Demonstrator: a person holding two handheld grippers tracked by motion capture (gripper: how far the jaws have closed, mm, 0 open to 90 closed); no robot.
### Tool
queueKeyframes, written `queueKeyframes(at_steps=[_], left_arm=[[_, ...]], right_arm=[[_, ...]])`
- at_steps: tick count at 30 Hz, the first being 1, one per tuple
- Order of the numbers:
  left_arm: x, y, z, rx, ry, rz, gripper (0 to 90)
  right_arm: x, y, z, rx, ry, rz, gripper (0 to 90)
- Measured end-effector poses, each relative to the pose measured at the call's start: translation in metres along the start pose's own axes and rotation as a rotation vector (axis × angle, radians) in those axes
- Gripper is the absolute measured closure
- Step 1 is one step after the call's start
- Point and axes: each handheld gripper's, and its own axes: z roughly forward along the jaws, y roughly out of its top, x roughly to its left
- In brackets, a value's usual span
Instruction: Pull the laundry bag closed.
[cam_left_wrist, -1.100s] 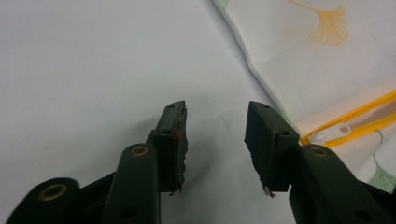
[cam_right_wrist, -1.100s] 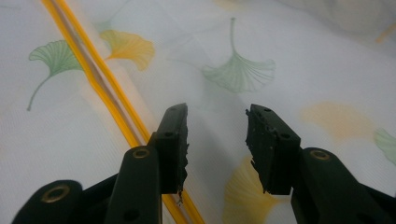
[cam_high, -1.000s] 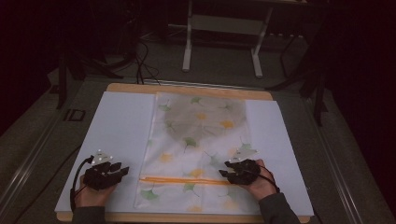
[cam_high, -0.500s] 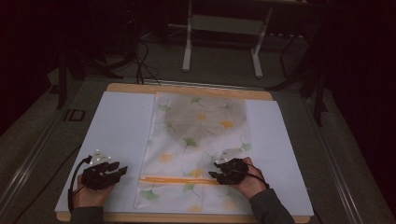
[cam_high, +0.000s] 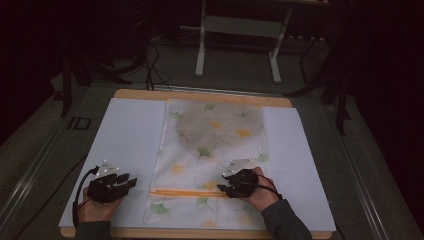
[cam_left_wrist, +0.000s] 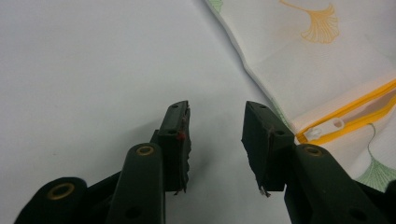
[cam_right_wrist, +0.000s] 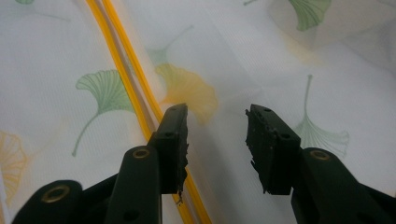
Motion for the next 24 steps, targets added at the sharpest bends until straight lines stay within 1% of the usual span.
queueKeyframes(at_steps=[3,4,9,12,13,15,18,20,24], left_arm=[[-0.001,0.0,0.0,0.0,-0.001,0.001,59.4],[-0.001,0.0,0.0,0.0,-0.003,0.001,59.4],[0.0,0.001,0.002,0.012,-0.004,0.001,57.6],[0.0,0.001,0.001,0.008,-0.004,-0.002,57.5],[0.001,0.001,0.001,0.005,-0.002,-0.004,57.4],[0.001,0.0,0.0,0.006,0.001,-0.003,57.3],[0.001,0.0,0.0,0.004,0.009,0.005,57.1],[0.001,0.0,0.0,0.005,0.006,0.007,57.1],[0.0,0.0,0.0,0.003,-0.007,0.005,57.2]], right_arm=[[0.002,0.005,0.003,0.002,0.013,-0.02,58.9],[0.002,0.005,0.003,0.002,0.013,-0.02,58.9],[0.006,0.011,0.009,0.003,0.039,-0.047,59.1],[0.008,0.014,0.012,0.0,0.045,-0.053,59.1],[0.01,0.017,0.014,0.002,0.055,-0.063,59.3],[0.011,0.018,0.015,0.002,0.056,-0.062,59.4],[0.014,0.023,0.018,-0.001,0.065,-0.072,59.7],[0.017,0.028,0.021,-0.01,0.071,-0.083,59.7],[0.02,0.033,0.024,-0.004,0.082,-0.094,60.0]])
